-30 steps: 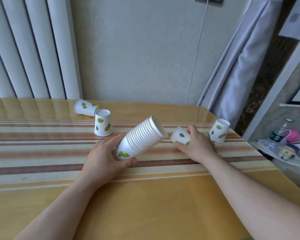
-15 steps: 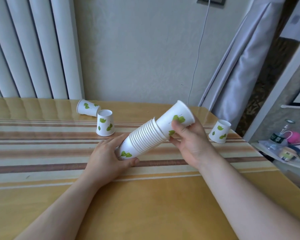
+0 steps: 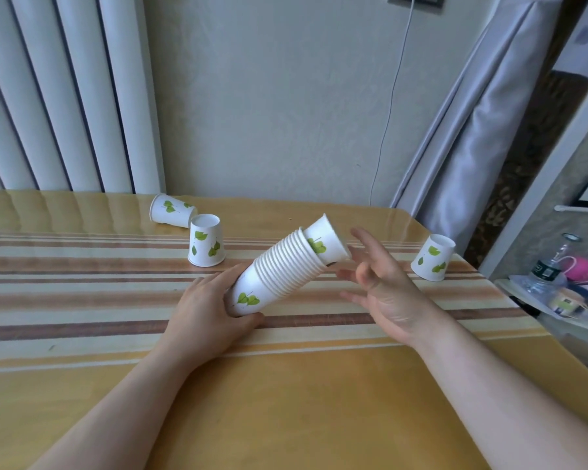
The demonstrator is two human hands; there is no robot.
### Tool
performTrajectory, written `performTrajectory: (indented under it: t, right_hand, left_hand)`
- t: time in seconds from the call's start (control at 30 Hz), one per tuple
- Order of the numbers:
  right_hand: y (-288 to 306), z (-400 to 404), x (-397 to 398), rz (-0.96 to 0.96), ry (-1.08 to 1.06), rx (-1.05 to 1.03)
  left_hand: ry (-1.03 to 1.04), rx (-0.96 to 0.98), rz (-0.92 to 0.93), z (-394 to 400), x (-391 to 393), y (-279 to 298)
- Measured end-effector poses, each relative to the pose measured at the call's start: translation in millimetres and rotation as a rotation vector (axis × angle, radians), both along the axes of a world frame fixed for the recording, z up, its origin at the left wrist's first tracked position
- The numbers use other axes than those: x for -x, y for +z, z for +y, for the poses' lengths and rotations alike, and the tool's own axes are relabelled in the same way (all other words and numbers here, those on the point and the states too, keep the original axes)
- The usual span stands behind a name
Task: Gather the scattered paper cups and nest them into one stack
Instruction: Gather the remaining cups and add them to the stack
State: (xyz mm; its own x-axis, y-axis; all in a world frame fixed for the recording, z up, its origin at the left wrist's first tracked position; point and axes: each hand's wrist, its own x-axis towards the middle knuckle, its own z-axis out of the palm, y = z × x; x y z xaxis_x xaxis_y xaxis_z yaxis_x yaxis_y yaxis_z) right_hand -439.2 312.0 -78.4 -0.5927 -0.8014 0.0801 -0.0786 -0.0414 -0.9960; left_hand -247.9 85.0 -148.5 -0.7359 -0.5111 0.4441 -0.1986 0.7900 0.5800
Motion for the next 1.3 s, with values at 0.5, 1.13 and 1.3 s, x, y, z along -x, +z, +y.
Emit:
performTrajectory:
  t: [0.5, 1.13, 1.3]
  right_hand:
    - [-46, 51, 151, 0.690, -0.959, -0.487]
    - [-24, 55, 100, 0.534, -0.714, -0.670]
    - [12, 10, 52, -0.201, -0.536, 0.212]
  left_hand:
    - [-0.046, 0.008, -0.007, 1, 1, 3]
    - [-0.055, -0.010, -0.003, 2, -3, 4]
    - [-0.052, -0.009, 0.007, 2, -4, 4]
